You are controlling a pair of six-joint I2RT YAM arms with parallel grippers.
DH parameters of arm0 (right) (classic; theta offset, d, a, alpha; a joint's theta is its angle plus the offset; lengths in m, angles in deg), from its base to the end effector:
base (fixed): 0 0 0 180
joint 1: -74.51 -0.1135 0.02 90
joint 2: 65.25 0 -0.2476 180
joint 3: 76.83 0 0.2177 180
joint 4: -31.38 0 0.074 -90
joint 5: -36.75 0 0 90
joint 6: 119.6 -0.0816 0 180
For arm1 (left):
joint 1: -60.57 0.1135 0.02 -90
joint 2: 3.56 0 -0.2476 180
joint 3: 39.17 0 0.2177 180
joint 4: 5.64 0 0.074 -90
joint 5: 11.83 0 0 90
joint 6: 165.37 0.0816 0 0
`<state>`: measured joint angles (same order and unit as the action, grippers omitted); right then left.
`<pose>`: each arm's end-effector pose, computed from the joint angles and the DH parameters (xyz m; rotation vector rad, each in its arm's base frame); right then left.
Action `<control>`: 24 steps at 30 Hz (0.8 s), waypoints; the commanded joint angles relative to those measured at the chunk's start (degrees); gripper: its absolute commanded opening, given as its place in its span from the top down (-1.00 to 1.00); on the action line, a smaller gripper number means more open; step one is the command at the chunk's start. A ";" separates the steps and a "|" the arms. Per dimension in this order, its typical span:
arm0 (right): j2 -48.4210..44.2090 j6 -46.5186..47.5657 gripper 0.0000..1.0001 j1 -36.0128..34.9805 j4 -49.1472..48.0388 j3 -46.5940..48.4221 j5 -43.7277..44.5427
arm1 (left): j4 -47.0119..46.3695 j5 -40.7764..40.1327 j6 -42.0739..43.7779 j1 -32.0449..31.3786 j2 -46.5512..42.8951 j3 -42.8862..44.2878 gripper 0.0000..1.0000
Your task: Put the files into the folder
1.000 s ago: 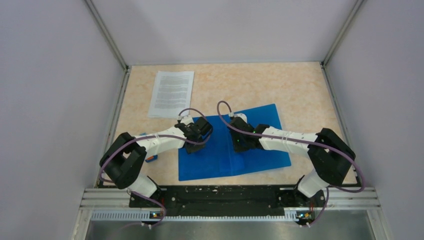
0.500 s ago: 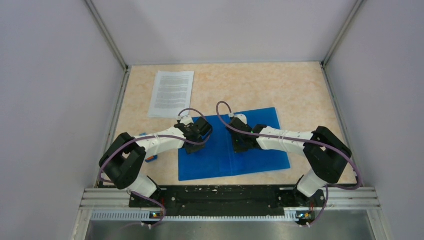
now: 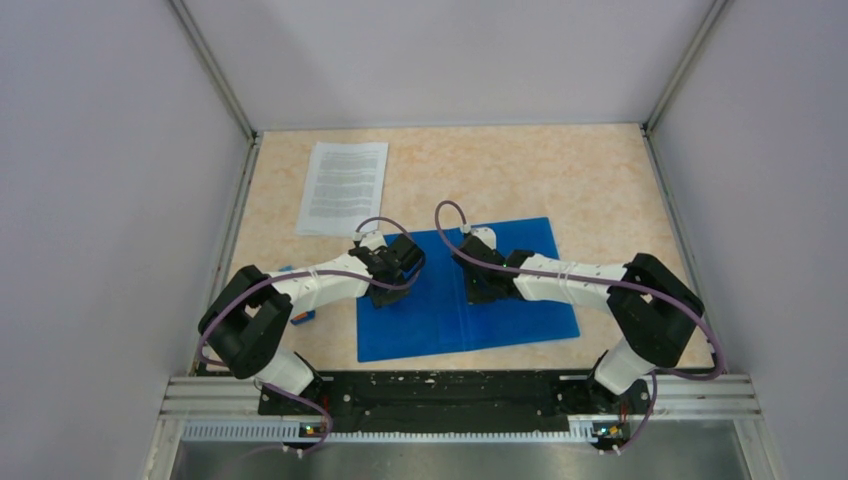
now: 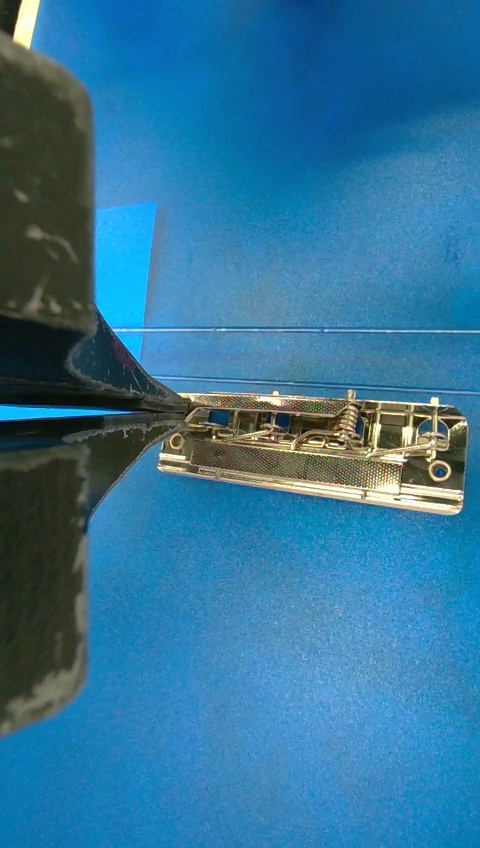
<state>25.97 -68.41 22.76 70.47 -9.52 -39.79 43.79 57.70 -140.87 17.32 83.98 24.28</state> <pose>0.1969 0.2191 0.1362 -0.2229 2.6289 0.2309 0.2022 -0.1511 0.1277 -0.5873 2.6224 -0.0337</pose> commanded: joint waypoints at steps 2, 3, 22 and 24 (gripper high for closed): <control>0.99 -1.30 0.96 -0.90 -1.73 -3.48 0.10 | 0.97 0.73 -1.30 -0.26 1.84 -1.67 0.11; 0.84 -1.49 0.95 -0.91 -2.34 -3.69 -0.31 | 0.94 0.84 -1.30 -0.26 1.95 -1.66 0.11; -0.01 -1.33 0.79 -0.96 -4.02 -2.45 -1.61 | 1.29 0.95 -1.23 -0.26 2.56 -1.20 0.11; 0.04 -1.37 0.79 -0.95 -4.12 -2.41 -1.72 | 1.30 1.01 -1.30 -0.26 2.63 -1.14 0.11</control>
<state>25.32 -69.26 22.66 67.37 -11.36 -40.01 43.81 57.68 -141.07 17.32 84.20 24.30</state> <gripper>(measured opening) 0.106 0.445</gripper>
